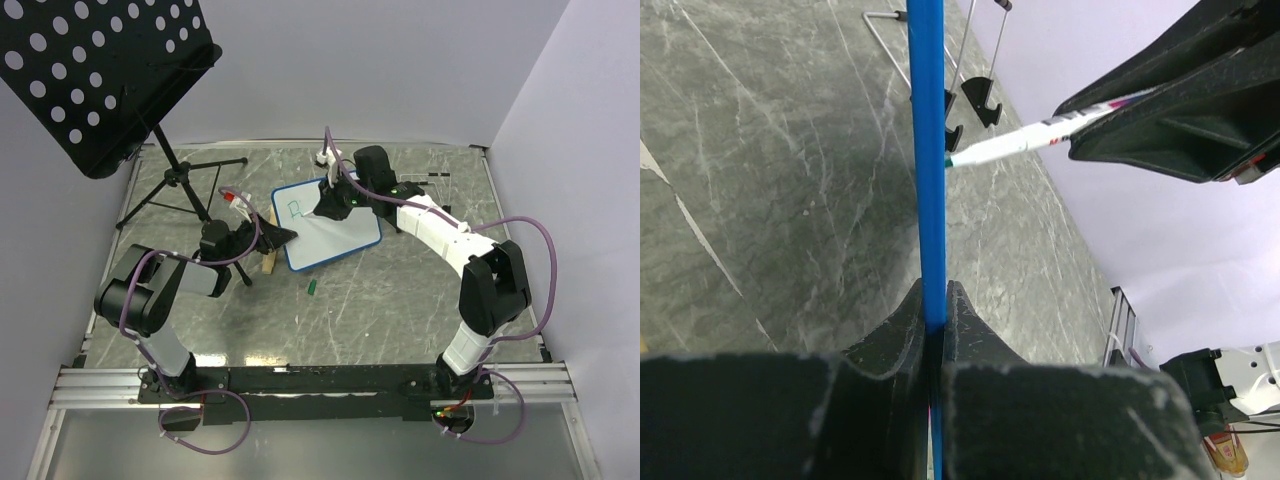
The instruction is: Write a sentence on the whiteboard
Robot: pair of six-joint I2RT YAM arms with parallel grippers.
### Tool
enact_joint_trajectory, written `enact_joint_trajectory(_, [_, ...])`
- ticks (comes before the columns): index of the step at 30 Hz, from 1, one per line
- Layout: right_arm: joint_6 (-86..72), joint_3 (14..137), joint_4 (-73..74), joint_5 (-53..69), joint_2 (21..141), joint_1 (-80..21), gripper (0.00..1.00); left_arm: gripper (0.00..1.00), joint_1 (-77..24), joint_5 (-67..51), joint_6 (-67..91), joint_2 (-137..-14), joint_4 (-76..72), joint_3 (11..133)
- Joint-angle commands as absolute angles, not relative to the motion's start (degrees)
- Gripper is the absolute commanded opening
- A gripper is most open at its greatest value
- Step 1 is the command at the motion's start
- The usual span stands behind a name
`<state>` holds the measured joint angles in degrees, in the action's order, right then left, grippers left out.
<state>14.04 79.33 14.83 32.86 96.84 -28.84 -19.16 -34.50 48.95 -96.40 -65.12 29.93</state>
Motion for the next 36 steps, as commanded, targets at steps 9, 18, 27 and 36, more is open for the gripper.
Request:
enact_joint_trajectory(9, [14.94, 79.45, 16.26, 36.03, 96.42, -29.79, 0.00, 0.01, -19.07, -35.86, 48.87, -94.57, -73.92, 33.13])
enact_joint_trajectory(18, [13.36, 82.17, 16.00, 35.86, 98.00, -31.29, 0.00, 0.01, -19.07, -36.04, 49.31, -94.75, -74.62, 32.96])
enact_joint_trajectory(27, [12.83, 84.98, 15.38, 34.37, 99.14, -31.47, 0.00, 0.01, -19.07, -36.30, 49.39, -94.83, -74.97, 32.43])
enact_joint_trajectory(36, [11.52, 88.15, 13.98, 36.30, 98.01, -30.85, 0.00, 0.01, -19.07, -36.39, 49.13, -94.57, -74.44, 32.26])
